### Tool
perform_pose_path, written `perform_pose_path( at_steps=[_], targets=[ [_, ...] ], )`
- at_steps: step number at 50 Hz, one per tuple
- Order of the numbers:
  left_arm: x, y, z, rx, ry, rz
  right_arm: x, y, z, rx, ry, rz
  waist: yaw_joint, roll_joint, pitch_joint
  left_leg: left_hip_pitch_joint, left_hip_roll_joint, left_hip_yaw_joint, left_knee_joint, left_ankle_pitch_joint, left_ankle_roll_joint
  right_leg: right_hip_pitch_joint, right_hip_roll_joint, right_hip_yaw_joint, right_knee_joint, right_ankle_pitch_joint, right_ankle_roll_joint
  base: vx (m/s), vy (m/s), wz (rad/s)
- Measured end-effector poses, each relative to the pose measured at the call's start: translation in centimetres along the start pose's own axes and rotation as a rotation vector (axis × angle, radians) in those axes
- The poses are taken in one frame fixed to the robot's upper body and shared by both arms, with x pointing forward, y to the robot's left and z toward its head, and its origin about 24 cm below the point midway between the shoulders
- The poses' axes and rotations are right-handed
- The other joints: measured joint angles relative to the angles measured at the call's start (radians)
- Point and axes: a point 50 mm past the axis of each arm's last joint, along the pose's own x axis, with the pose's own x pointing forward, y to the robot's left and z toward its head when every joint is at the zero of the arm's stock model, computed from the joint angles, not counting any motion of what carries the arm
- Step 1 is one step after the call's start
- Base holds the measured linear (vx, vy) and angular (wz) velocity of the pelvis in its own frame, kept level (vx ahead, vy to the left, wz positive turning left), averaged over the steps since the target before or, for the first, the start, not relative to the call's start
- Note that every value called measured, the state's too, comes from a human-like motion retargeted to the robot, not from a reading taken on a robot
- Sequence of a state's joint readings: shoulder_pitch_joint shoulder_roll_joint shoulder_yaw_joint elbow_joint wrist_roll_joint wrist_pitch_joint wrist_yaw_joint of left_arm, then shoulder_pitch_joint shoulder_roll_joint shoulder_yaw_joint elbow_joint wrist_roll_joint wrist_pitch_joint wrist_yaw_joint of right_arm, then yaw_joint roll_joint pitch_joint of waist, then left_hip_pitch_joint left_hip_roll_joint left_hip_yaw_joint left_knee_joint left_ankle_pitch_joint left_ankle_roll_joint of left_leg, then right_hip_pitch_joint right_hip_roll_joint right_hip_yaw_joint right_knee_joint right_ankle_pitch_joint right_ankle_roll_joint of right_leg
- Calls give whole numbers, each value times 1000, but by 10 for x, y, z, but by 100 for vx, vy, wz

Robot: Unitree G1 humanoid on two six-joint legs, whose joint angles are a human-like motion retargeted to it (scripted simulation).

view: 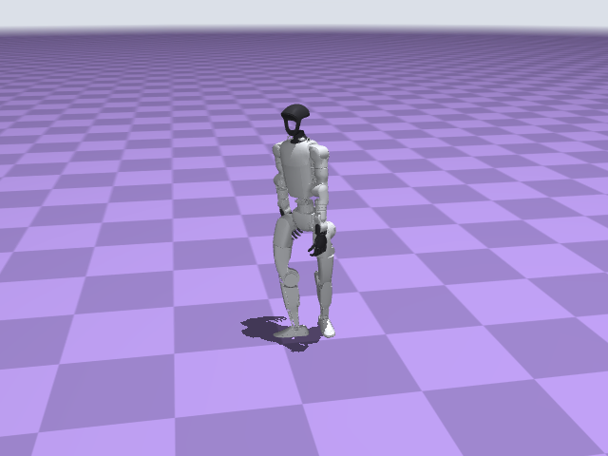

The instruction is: In place motions

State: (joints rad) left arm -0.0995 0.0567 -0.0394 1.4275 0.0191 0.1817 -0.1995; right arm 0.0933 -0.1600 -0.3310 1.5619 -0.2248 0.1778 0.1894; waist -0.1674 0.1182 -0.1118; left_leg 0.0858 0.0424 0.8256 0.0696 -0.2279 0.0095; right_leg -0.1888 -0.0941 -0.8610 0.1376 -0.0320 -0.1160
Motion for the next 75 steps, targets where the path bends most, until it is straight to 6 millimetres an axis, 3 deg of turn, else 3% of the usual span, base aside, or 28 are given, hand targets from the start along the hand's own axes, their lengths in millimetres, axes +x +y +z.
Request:
perform_pose_path(
  at_steps=[3,8,10,13,15,19,23,26,29,37,40,42,45,48,54,62,68,75],
  targets=[
    [2,-5,-16,15,46,-15,-3,-4,18,-49,-61,-20,23,13,-38,23,-5,-8,1,19,-5,-1,8,21,-1,-1,14,0,-11,-101],
    [1,-5,-48,-39,162,4,-15,2,74,-159,-250,-35,0,12,-50,70,-18,-2,57,91,36,11,19,134,-28,1,19,-8,-11,-127],
    [0,-3,-61,-79,207,17,-22,11,95,-216,-318,-26,-24,-12,-54,74,-24,-18,120,131,91,19,10,190,-52,10,16,-4,-13,-124],
    [-3,3,-77,-139,252,44,-29,29,117,-301,-388,-4,-37,-86,-52,45,-29,-81,292,179,224,36,-32,293,-87,43,33,-3,-21,-158],
    [-6,10,-86,-170,277,66,-32,41,125,-351,-416,10,18,-126,-25,31,17,-126,469,175,252,72,-13,392,-100,50,39,3,-32,-260],
    [-8,14,-94,-200,296,86,-35,49,133,-457,-436,10,94,-185,-41,-139,-103,-365,575,241,235,26,-49,495,-92,92,62,-5,-17,-216],
    [-5,11,-80,-228,255,74,-40,49,142,-590,-437,-35,124,-206,25,-183,-160,-473,558,195,234,54,-52,550,-90,113,97,-14,-7,-193],
    [-2,8,-62,-199,197,46,-39,40,140,-659,-396,-75,118,-197,56,-198,-160,-507,497,128,235,75,-44,589,-91,122,121,-5,-2,-163],
    [0,6,-48,-134,141,32,-33,24,125,-653,-315,-104,112,-176,57,-228,-170,-587,427,99,191,87,-24,616,-95,128,134,10,2,-129],
    [-1,7,-8,39,27,30,-21,-17,74,-422,-131,-135,102,-123,75,-264,-176,-762,248,62,68,122,29,684,-99,138,141,8,2,-103],
    [-1,7,-4,55,13,32,-18,-29,56,-360,-75,-156,97,-103,82,-241,-182,-837,158,89,14,144,54,708,-98,141,136,16,5,-95],
    [-1,6,-5,54,19,28,-18,-36,45,-328,-42,-167,100,-88,82,-214,-178,-841,105,163,19,158,76,735,-97,143,129,22,7,-100],
    [0,4,-15,34,47,15,-17,-43,33,-301,2,-177,74,-70,62,-185,-144,-750,90,139,23,160,94,775,-90,144,120,24,8,-77],
    [0,6,-22,9,75,19,-14,-34,33,-272,-4,-176,31,-62,62,-167,-121,-724,88,143,-8,160,99,796,-81,144,117,11,6,-50],
    [-3,15,-47,-19,168,49,-5,-4,28,-230,-33,-70,35,-71,40,-132,-114,-657,82,121,12,158,108,856,-74,145,116,16,2,-74],
    [-4,12,-66,-111,216,35,-2,23,38,-383,-85,-22,25,-75,32,-120,-106,-617,78,112,22,148,120,905,-71,151,114,5,1,-34],
    [-3,16,-58,-65,192,43,-5,20,49,-486,-104,-43,17,-77,45,-134,-105,-638,88,122,21,147,125,902,-68,147,86,-3,0,22],
    [-2,17,-28,-48,84,38,-7,8,49,-396,-95,-60,23,-87,78,-190,-127,-725,134,142,28,154,121,835,-64,124,23,-5,-2,90]
  ],
)
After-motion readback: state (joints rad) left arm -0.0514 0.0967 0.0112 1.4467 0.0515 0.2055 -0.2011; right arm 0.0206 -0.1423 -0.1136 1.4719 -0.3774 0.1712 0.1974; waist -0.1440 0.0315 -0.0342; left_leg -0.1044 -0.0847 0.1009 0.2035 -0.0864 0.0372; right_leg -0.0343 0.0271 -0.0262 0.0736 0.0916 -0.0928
